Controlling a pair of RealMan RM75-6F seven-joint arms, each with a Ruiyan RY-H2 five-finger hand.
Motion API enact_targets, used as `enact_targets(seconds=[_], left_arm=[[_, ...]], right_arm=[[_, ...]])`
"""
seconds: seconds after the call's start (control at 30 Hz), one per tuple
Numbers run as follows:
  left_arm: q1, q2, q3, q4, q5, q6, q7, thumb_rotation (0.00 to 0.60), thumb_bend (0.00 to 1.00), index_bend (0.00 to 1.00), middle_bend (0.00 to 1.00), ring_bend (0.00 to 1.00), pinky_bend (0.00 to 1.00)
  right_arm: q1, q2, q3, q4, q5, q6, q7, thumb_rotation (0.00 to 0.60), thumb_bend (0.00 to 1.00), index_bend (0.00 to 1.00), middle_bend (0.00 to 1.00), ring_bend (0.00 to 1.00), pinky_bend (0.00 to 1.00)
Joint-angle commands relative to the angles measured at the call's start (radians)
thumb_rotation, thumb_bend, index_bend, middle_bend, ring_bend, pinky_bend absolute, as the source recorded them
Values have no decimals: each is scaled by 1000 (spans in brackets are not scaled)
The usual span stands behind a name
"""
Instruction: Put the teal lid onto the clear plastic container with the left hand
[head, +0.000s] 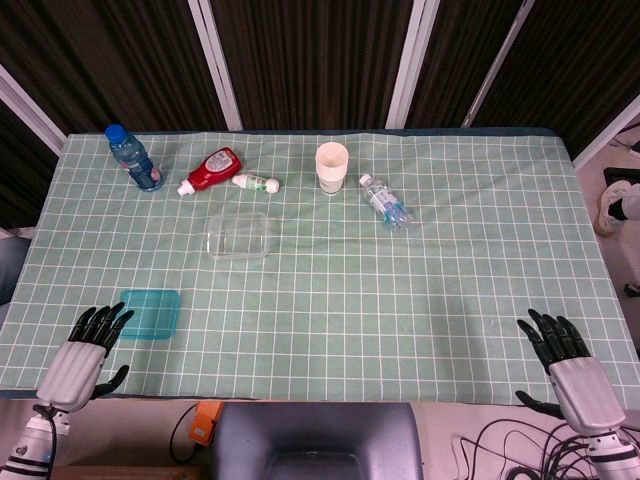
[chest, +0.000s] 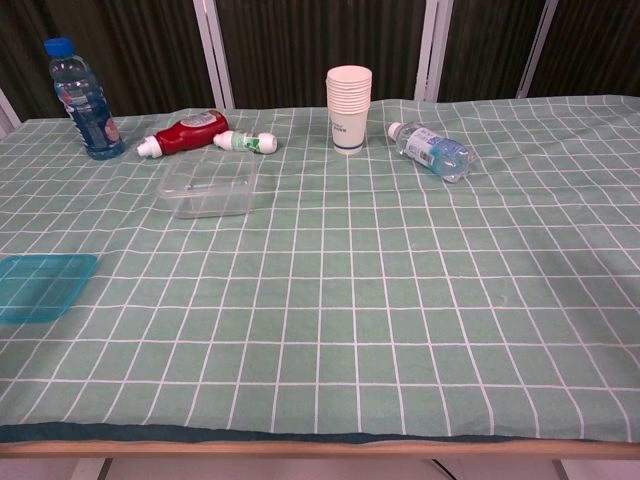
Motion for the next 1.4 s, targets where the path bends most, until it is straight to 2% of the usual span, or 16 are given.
enact_targets(seconds=[0.03, 0.13, 0.27, 0.43, 0.67, 0.97, 1.27, 1.4], left_arm=[[-11, -3, -2, 4, -2, -15, -22, 600, 318, 0, 0, 0, 0], [-45, -25, -1, 49, 43, -36, -95, 600, 320, 0, 0, 0, 0], [-154, -64, 1, 169, 128, -125, -267, 600, 296, 0, 0, 0, 0], [-284, -110, -21, 289, 130, -269, -395, 600, 255, 0, 0, 0, 0], [-398, -177, 18, 504, 185, -341, -615, 600, 232, 0, 0, 0, 0], [-435, -230, 94, 653, 202, -358, -818, 600, 232, 0, 0, 0, 0], [-439, -302, 126, 789, 179, -373, -880, 600, 230, 0, 0, 0, 0], [-444, -307, 137, 811, 171, -383, -886, 600, 229, 0, 0, 0, 0]], right_arm=[[1, -1, -1, 0, 1, -5, 1, 600, 132, 0, 0, 0, 0], [6, -3, 4, 3, 11, -17, 2, 600, 133, 0, 0, 0, 0], [25, -7, 19, 0, 44, -53, 4, 600, 133, 0, 0, 0, 0], [40, -25, 40, -9, 87, -88, -35, 600, 132, 0, 0, 0, 0], [51, -46, 47, -15, 111, -114, -84, 600, 132, 0, 0, 0, 0], [55, -57, 47, -22, 124, -126, -112, 600, 132, 0, 0, 0, 0], [58, -58, 45, -21, 125, -128, -115, 600, 133, 0, 0, 0, 0], [59, -60, 44, -21, 128, -129, -121, 600, 133, 0, 0, 0, 0]])
